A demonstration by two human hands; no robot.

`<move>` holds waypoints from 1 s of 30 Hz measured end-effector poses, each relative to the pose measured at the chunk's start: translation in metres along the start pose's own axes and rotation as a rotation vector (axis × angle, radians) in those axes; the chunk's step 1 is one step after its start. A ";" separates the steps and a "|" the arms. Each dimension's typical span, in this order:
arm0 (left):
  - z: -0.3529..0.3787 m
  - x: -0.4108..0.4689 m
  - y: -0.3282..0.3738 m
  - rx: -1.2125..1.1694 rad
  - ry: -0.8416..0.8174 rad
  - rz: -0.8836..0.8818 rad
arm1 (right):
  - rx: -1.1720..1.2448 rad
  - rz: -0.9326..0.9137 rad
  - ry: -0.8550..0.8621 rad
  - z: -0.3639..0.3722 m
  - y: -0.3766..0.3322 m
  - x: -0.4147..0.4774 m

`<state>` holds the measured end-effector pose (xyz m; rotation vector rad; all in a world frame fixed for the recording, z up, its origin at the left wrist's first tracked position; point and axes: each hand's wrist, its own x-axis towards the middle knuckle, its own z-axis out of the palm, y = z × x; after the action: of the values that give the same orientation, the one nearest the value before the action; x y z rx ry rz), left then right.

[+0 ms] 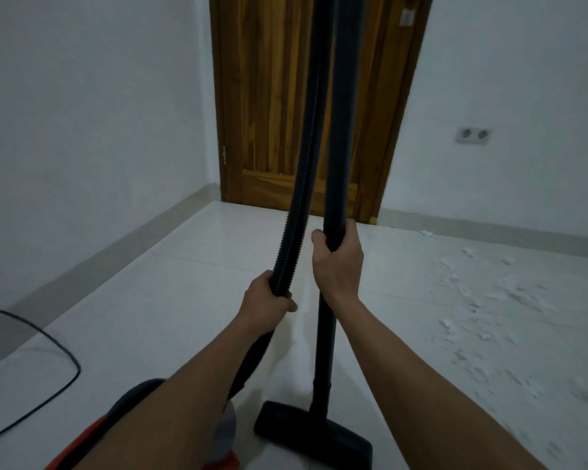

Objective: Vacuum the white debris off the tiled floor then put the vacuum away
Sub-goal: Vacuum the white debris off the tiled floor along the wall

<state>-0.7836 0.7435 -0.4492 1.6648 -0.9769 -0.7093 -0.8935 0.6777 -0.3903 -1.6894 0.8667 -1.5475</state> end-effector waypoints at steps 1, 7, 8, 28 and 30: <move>-0.002 0.006 0.008 -0.013 -0.002 0.001 | 0.006 0.002 0.006 -0.002 -0.006 0.007; -0.011 0.033 0.074 -0.087 -0.017 0.025 | 0.029 -0.012 0.021 -0.018 -0.060 0.038; -0.012 0.038 0.088 -0.097 -0.027 0.024 | 0.032 -0.016 0.021 -0.021 -0.072 0.045; -0.073 0.079 0.488 -0.045 -0.155 0.058 | 0.004 0.425 -0.092 -0.079 -0.355 0.154; -0.083 0.074 0.512 0.001 -0.214 0.137 | -0.019 0.489 -0.064 -0.081 -0.371 0.157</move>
<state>-0.8110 0.6491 0.0650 1.5279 -1.2294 -0.8060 -0.9521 0.7460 0.0104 -1.3943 1.1592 -1.1495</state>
